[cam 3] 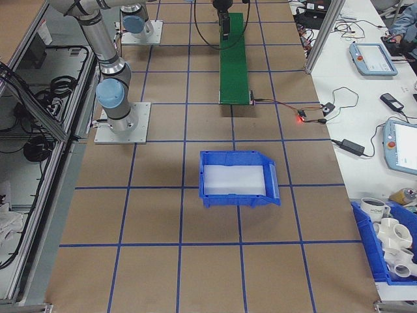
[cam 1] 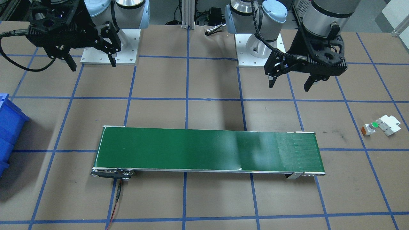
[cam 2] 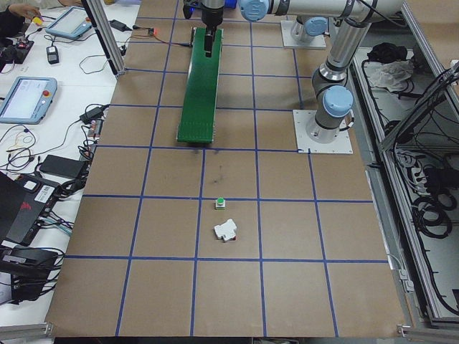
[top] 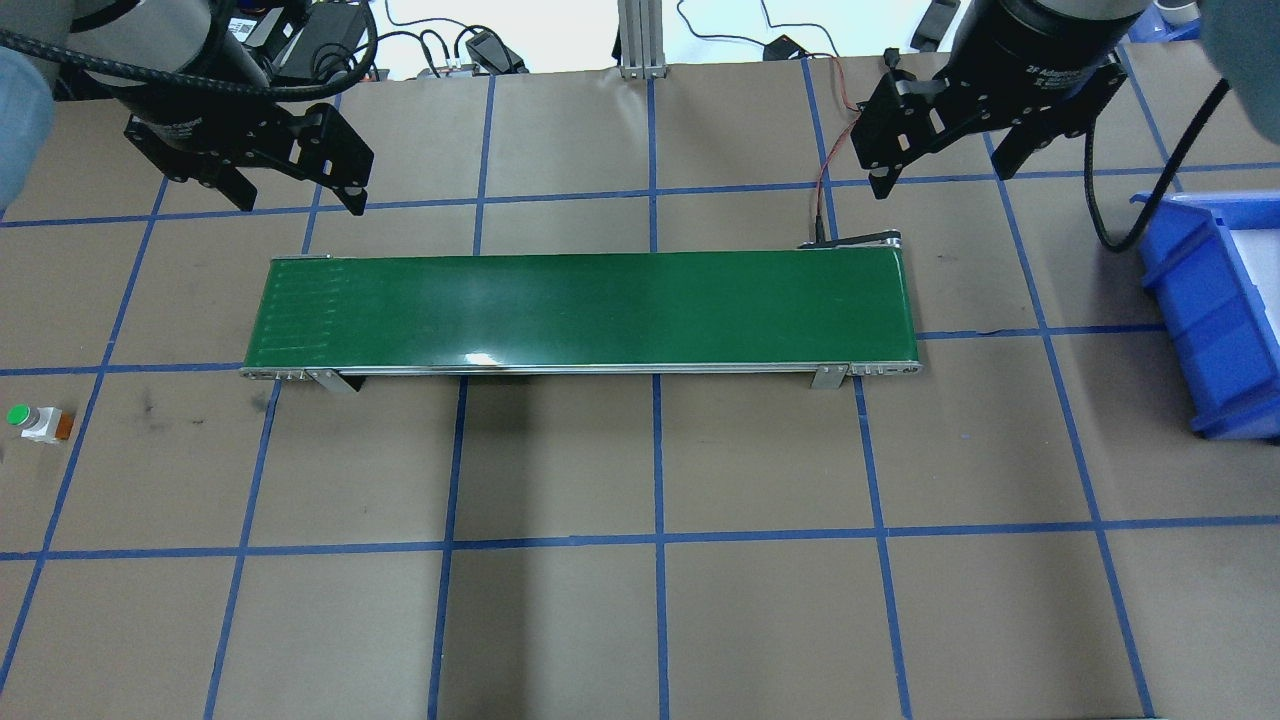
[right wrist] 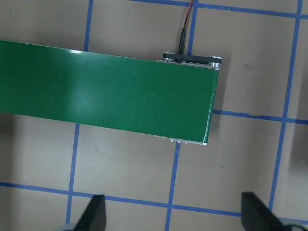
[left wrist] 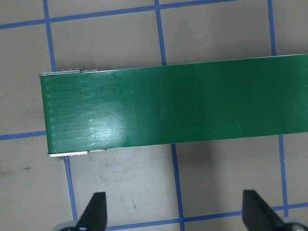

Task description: Move button from left to right

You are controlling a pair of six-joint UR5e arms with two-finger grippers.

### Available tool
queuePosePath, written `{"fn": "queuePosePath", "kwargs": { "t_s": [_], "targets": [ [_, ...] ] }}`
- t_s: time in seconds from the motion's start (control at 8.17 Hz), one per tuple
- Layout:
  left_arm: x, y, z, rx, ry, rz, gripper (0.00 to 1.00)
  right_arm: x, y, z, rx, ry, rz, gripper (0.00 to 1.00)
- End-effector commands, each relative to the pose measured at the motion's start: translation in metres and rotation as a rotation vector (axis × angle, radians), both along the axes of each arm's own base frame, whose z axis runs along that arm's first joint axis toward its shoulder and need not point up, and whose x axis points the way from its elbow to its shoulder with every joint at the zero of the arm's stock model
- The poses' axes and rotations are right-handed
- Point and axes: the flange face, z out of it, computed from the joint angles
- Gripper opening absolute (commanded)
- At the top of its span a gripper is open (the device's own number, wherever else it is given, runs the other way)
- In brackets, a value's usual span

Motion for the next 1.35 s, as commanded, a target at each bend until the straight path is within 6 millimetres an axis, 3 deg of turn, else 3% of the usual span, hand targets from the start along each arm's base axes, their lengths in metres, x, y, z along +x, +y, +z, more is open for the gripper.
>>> {"fn": "queuePosePath", "kwargs": {
  "t_s": [0.0, 0.24, 0.37, 0.49, 0.73, 0.98, 1.22],
  "targets": [
    [0.037, -0.008, 0.006, -0.017, -0.02, 0.014, 1.0, -0.004, -0.003, -0.005, -0.001, 0.005, 0.044, 1.0],
    [0.191, -0.014, -0.012, 0.028, -0.022, 0.165, 1.0, -0.004, -0.003, -0.005, -0.001, 0.004, 0.044, 1.0],
    [0.25, -0.009, -0.022, 0.04, -0.02, 0.148, 1.0, -0.004, -0.003, -0.006, 0.002, 0.004, 0.042, 1.0],
    [0.295, -0.006, -0.036, 0.064, -0.02, 0.114, 1.0, -0.004, -0.003, -0.006, 0.002, 0.004, 0.042, 1.0],
    [0.369, -0.01, -0.076, 0.067, -0.027, 0.099, 1.0, -0.003, -0.003, -0.006, 0.002, -0.002, 0.041, 1.0],
    [0.434, -0.014, -0.144, 0.116, 0.012, 0.06, 1.0, -0.003, -0.003, -0.007, 0.004, -0.005, 0.029, 1.0],
    [0.454, -0.017, -0.206, 0.165, 0.052, 0.034, 1.0, -0.004, -0.003, -0.007, 0.007, 0.0, 0.033, 1.0]
  ]
}}
